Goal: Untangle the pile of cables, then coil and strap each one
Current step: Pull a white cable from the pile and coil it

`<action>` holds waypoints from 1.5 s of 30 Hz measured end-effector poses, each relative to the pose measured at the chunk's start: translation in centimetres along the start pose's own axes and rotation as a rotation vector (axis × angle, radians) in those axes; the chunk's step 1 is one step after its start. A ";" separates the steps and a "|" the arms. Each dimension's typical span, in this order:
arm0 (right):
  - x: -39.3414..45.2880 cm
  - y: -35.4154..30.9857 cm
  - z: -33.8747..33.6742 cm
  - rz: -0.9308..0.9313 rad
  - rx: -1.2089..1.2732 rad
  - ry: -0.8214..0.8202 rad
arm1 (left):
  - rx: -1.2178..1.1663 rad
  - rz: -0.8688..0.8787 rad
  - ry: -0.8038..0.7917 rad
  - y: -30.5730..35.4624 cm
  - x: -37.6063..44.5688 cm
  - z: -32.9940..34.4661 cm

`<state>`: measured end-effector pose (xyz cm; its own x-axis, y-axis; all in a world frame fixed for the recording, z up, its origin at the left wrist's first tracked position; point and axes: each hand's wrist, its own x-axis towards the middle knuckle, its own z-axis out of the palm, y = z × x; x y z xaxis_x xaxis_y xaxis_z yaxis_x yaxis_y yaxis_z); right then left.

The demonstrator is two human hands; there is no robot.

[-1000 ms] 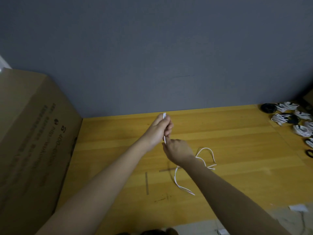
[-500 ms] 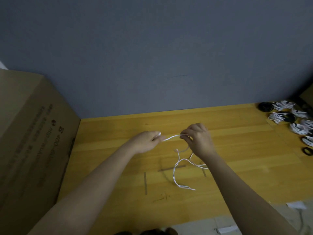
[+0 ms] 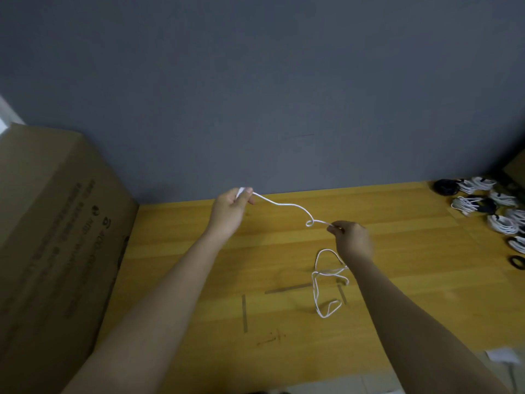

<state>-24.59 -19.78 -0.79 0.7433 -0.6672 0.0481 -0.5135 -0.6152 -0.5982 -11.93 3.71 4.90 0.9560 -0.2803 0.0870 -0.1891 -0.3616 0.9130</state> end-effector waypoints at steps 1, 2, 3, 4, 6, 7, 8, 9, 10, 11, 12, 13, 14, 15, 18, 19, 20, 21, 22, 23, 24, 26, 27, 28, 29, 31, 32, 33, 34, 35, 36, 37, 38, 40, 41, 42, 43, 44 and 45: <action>0.4 0.0 0.0 0.022 0.036 -0.006 | -0.026 -0.022 0.081 0.1 0.3 0.0; 0.8 0.2 -0.1 0.052 0.068 -0.016 | -0.062 -0.051 0.159 0.2 0.7 -0.2; 1.1 0.6 -0.3 0.087 0.088 -0.043 | -0.098 -0.077 0.212 0.3 1.2 -0.6; 1.2 1.1 -0.5 0.114 0.092 -0.092 | -0.109 -0.083 0.230 0.3 1.6 -1.1; 1.1 1.7 -0.6 0.137 0.026 -0.201 | -0.034 -0.019 0.172 0.7 2.0 -1.4; 1.0 1.5 -0.5 0.137 -0.027 -0.233 | 0.007 0.018 0.119 1.0 2.0 -1.2; 0.9 1.0 -0.3 0.122 -0.067 -0.249 | 0.031 0.046 0.062 1.5 2.1 -1.0; 1.0 0.3 -0.1 0.084 -0.075 -0.261 | 0.042 0.069 0.002 2.1 2.0 -0.7; 0.9 -0.7 0.0 0.029 -0.042 -0.276 | 0.043 0.091 -0.054 2.7 1.9 -0.3; 0.7 -2.0 0.0 -0.046 0.029 -0.285 | 0.034 0.110 -0.098 3.3 1.9 0.0; 0.3 -3.5 0.0 -0.122 0.144 -0.294 | 0.018 0.129 -0.131 3.7 1.8 0.4; -0.1 -4.9 0.0 -0.166 0.303 -0.326 | -0.003 0.150 -0.160 4.1 1.7 0.9; -0.7 -6.3 0.2 -0.182 0.476 -0.385 | -0.022 0.173 -0.182 4.4 1.6 1.3; -1.3 -7.5 0.5 -0.181 0.629 -0.454 | -0.038 0.192 -0.194 4.8 1.5 1.8; -2.2 -8.7 1.4 -0.179 0.762 -0.476 | -0.119 0.176 -0.145 5.9 2.0 2.1; -2.2 -8.4 1.5 -0.168 0.762 -0.436 | -0.154 0.156 -0.104 6.4 2.5 1.8; -2.1 -8.0 1.3 -0.143 0.765 -0.407 | -0.166 0.143 -0.061 7.0 3.1 1.3; -1.8 -7.8 0.9 -0.133 0.751 -0.381 | -0.155 0.143 -0.020 7.7 3.8 0.7; -1.1 -7.9 0.1 -0.156 0.705 -0.329 | -0.139 0.148 0.011 8.4 4.5 0.1; 0.0 -8.2 -0.9 -0.208 0.632 -0.255 | -0.132 0.154 0.040 9.3 5.1 -0.5; 1.4 -8.9 -2.1 -0.269 0.550 -0.178 | -0.137 0.163 0.064 10.3 5.8 -1.0; 4.8 -11.2 -5.6 -0.322 0.382 0.012 | -0.134 0.210 0.108 12.5 7.1 -1.8; 6.6 -12.9 -7.9 -0.315 0.326 0.144 | -0.117 0.248 0.125 13.9 7.7 -2.2; 8.0 -14.7 -10.3 -0.316 0.319 0.287 | -0.102 0.279 0.134 15.3 8.2 -2.5; 9.0 -16.6 -12.7 -0.353 0.375 0.425 | -0.094 0.302 0.143 16.7 8.7 -2.7; 9.7 -20.0 -16.5 -0.512 0.584 0.645 | -0.060 0.341 0.156 18.6 9.3 -3.0; 9.6 -21.0 -17.5 -0.564 0.657 0.719 | 0.001 0.350 0.140 18.9 9.3 -3.1; 9.6 -21.4 -17.8 -0.569 0.676 0.758 | 0.090 0.351 0.101 18.9 9.1 -3.1; 9.7 -21.1 -17.7 -0.527 0.658 0.748 | 0.171 0.346 0.040 18.5 8.7 -2.9; 10.0 -20.3 -17.1 -0.448 0.572 0.689 | 0.212 0.336 -0.040 17.7 8.1 -2.7; 10.3 -19.1 -16.2 -0.365 0.411 0.602 | 0.196 0.325 -0.133 16.9 7.3 -2.5; 10.4 -18.0 -15.5 -0.320 0.259 0.522 | 0.131 0.313 -0.231 16.0 6.5 -2.4; 10.5 -16.9 -14.8 -0.314 0.167 0.488 | 0.035 0.293 -0.326 15.1 5.6 -2.2; 10.2 -16.0 -14.1 -0.361 0.187 0.542 | -0.164 0.248 -0.467 14.0 3.9 -2.1; 9.9 -16.0 -13.6 -0.391 0.207 0.584 | -0.253 0.229 -0.512 13.8 3.1 -2.1; 9.5 -15.9 -13.0 -0.421 0.179 0.595 | -0.341 0.213 -0.553 13.7 2.3 -2.1; 9.0 -15.7 -12.1 -0.453 0.086 0.560 | -0.432 0.195 -0.588 13.6 1.5 -2.0; 8.3 -15.2 -10.8 -0.508 -0.060 0.483 | -0.517 0.174 -0.611 13.5 0.8 -1.9; 7.5 -14.4 -9.2 -0.587 -0.204 0.377 | -0.586 0.156 -0.614 13.4 0.2 -1.7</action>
<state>-15.54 -19.82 15.57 0.7414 -0.2798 0.6100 -0.1726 -0.9579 -0.2295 -13.89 0.37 17.80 0.6063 -0.7807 0.1516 -0.0002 0.1905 0.9817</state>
